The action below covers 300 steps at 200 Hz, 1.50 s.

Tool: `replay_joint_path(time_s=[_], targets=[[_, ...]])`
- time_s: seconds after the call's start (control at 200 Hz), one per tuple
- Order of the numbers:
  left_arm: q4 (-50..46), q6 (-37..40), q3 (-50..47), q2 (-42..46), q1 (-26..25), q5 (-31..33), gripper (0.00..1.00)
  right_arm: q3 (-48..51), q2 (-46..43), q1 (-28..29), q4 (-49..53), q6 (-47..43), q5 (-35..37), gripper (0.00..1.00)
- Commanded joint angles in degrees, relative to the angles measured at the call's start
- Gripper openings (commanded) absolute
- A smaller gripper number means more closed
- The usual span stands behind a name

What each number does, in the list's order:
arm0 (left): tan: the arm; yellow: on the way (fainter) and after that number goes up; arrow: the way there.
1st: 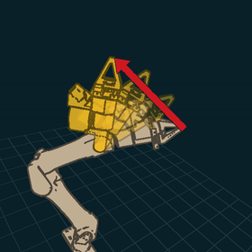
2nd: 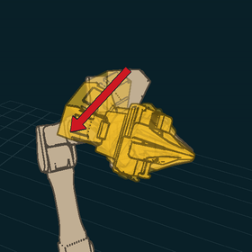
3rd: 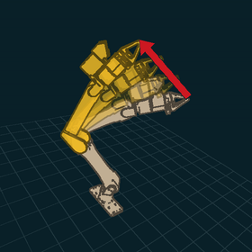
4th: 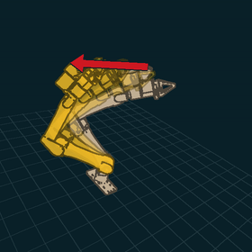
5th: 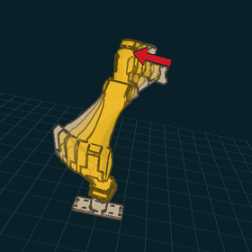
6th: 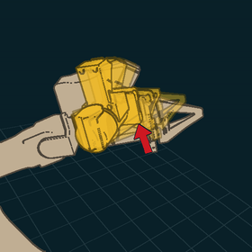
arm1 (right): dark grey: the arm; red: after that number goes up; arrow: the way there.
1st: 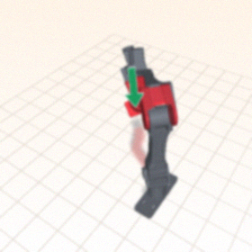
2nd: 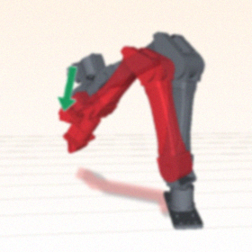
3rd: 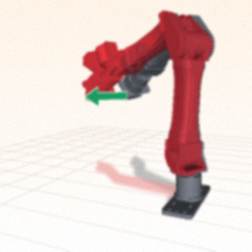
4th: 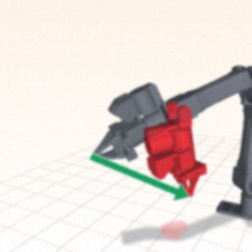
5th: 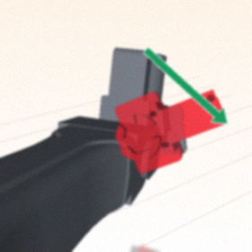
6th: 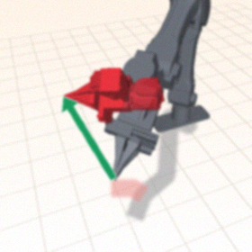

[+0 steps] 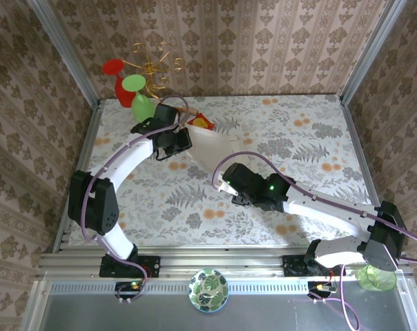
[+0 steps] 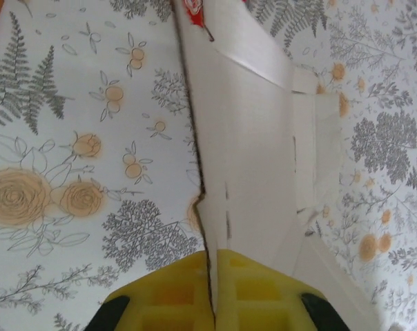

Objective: Fold the paper box

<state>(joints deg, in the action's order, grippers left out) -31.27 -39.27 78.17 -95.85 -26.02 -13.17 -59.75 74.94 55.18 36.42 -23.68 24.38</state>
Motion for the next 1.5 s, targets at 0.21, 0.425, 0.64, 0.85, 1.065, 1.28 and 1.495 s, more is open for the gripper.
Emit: replay_joint_path(time_s=[0.21, 0.425, 0.64, 0.85, 1.065, 1.28, 1.495], targets=[[15.57, 12.4, -0.87, 2.74, -4.43, 3.41, 0.0, -5.06, -13.33, -3.73, 0.7, 22.93, 3.25, 0.78], [30.0, 20.14, -5.4, 3.72, -5.82, -1.65, 0.0, -9.26, -15.1, -19.58, -2.4, 45.1, -6.99, 0.73], [41.38, 29.21, -12.73, 6.01, -7.11, -7.89, 0.0, -13.15, -6.05, -39.54, -10.03, 84.23, -30.26, 0.64], [44.17, 34.15, -16.42, 7.38, -7.97, -12.52, 0.0, -16.65, 7.41, -44.37, -16.53, 107.31, -41.67, 0.68], [43.18, 38.14, -18.06, 8.36, -9.69, -12.77, 0.0, -19.06, 15.83, -46.25, -21.29, 119.14, -48.36, 0.69], [43.14, 39.31, -18.69, 8.95, -10.44, -11.62, 0.0, -19.93, 19.79, -47.77, -20.55, 122.98, -52.67, 0.64], [43.22, 40.03, -18.48, 8.7, -10.52, -11.19, 0.0, -18.42, 20.61, -48.76, -20.52, 124.73, -55.03, 0.53]])
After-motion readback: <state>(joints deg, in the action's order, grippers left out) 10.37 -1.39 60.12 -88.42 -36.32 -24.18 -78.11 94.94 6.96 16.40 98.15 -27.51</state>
